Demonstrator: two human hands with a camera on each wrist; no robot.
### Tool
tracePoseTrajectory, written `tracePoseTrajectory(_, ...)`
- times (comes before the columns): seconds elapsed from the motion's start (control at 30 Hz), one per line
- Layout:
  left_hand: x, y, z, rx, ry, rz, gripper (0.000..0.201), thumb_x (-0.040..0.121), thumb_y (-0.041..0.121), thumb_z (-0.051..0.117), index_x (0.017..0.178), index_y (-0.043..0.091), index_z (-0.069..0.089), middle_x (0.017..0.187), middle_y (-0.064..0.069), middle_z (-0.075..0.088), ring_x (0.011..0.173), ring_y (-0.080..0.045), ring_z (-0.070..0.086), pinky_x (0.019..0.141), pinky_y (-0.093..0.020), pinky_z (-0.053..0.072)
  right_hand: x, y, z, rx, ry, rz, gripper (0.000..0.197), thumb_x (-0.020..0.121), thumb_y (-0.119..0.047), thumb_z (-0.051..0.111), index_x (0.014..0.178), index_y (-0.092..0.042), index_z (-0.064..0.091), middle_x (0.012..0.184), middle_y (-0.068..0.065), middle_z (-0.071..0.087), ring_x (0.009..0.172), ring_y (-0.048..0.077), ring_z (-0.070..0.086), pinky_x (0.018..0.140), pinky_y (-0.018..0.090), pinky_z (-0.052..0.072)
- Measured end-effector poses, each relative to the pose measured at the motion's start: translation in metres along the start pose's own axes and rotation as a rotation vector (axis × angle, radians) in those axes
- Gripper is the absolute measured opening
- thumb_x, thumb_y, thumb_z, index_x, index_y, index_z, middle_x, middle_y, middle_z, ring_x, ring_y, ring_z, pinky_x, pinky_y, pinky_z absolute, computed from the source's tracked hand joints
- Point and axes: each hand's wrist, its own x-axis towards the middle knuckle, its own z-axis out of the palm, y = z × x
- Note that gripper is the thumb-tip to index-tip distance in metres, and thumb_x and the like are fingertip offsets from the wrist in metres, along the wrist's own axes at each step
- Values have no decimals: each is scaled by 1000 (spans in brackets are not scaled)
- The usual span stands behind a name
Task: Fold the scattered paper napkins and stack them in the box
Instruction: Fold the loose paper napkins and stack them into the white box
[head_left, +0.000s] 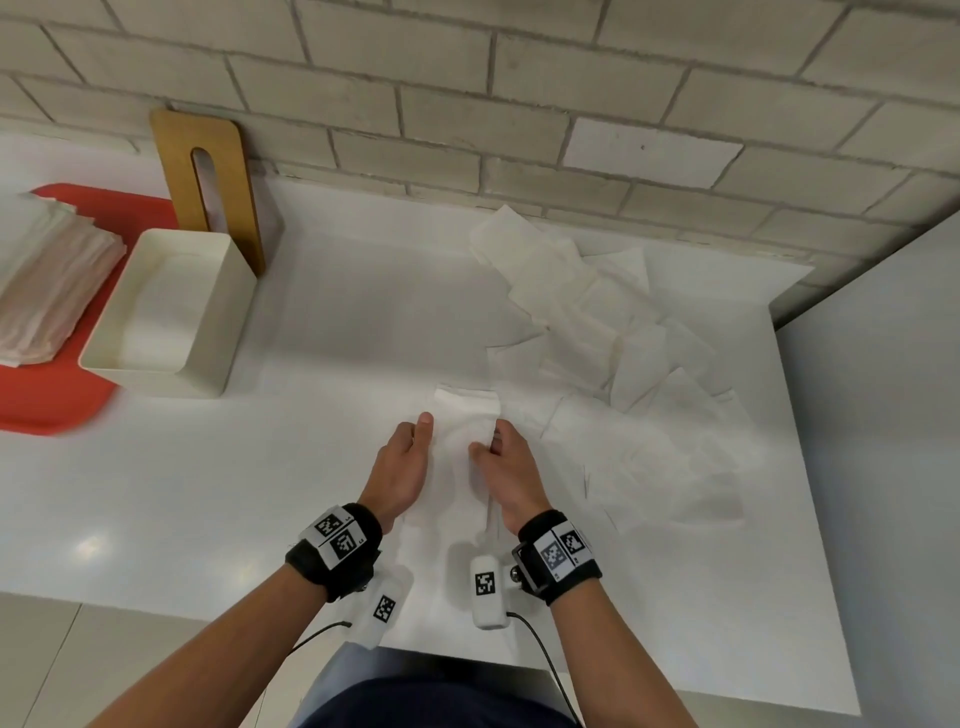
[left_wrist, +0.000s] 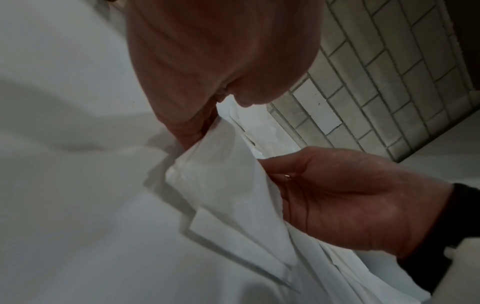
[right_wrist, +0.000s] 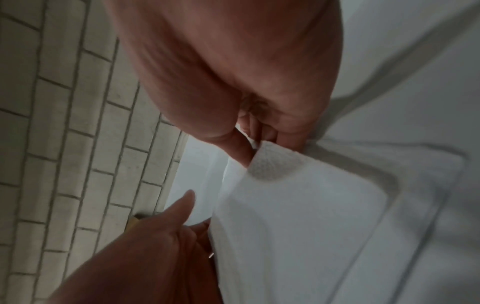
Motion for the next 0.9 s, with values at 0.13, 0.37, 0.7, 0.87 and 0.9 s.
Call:
tracePoseTrajectory(0.13, 4, -5, 2, 128, -29, 78, 30, 110, 41, 53, 113, 11, 52, 101, -11, 67, 85, -26, 61, 70, -38, 49, -6, -10, -3, -144, 30, -15, 21, 102, -19, 62, 122, -23, 61, 110, -4, 71, 106, 21, 69, 97, 37, 58)
tracePoseTrajectory(0.37, -13, 28, -21, 703, -92, 648, 13, 112, 29, 49, 118, 22, 41, 89, -1, 68, 70, -37, 61, 63, -43, 52, -30, -59, -39, -842, 20, -793, 97, 87, -16, 77, 164, -45, 26, 174, -5, 14, 165, 27, 5, 130, 45, 18)
tracePoseTrajectory(0.7, -20, 30, -83, 704, 195, 798, 14, 107, 38, 62, 113, 27, 70, 105, 10, 73, 89, -25, 70, 70, -36, 53, -10, -38, -51, -314, 126, -684, 8, 97, -29, 79, 102, -30, 73, 83, -10, 71, 79, 12, 66, 73, 30, 54)
tracePoseTrajectory(0.87, -19, 5, -79, 188, 331, 670, 16, 94, 21, 82, 106, 21, 73, 103, 12, 74, 95, -2, 67, 83, -11, 47, -16, -23, -23, -160, 139, -611, 31, 99, -17, 73, 118, -39, 62, 99, -12, 70, 88, 10, 65, 84, 32, 54)
tracePoseTrajectory(0.9, -13, -3, -75, 151, 307, 605, 19, 93, 19, 83, 107, 24, 71, 103, 12, 74, 95, -2, 67, 83, -15, 49, -12, -19, -18, -165, 141, -597, 38, 97, -11, 71, 123, -37, 59, 101, -16, 68, 88, 5, 63, 83, 30, 51)
